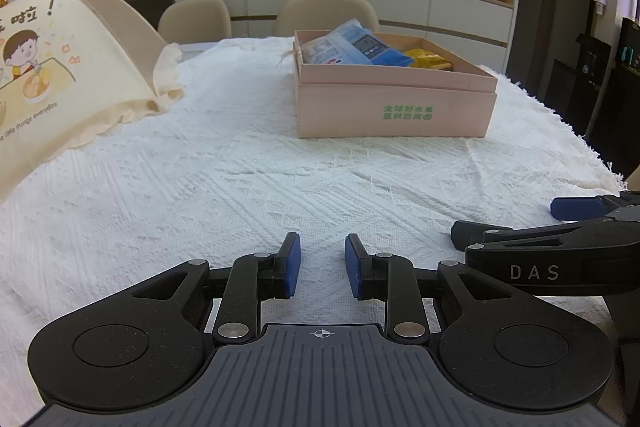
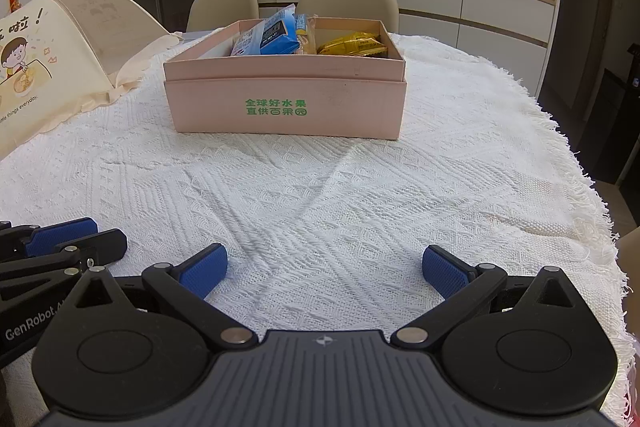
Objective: Organize snacks
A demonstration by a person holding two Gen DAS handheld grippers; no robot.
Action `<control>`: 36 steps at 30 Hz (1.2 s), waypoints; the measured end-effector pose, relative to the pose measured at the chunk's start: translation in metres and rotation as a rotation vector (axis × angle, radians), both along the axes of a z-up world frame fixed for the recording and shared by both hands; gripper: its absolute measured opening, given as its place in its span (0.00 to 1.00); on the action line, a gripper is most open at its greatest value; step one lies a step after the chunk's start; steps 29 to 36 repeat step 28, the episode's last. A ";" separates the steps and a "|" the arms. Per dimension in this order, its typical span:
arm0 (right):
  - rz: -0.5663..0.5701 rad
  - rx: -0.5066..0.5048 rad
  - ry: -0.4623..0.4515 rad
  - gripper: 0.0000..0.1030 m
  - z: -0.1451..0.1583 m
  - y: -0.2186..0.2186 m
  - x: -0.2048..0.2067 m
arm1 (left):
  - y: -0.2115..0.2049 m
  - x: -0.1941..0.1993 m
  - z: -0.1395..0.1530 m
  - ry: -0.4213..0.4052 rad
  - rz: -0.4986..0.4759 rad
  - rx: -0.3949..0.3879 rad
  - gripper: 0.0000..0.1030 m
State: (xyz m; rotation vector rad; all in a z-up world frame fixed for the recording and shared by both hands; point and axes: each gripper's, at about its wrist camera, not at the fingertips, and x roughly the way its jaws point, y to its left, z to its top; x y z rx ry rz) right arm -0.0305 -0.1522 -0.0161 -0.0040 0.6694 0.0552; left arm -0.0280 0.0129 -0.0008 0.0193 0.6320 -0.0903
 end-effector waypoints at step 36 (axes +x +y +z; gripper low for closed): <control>0.001 0.001 0.000 1.00 0.000 0.000 0.000 | -0.001 0.000 -0.001 0.001 0.006 -0.003 0.27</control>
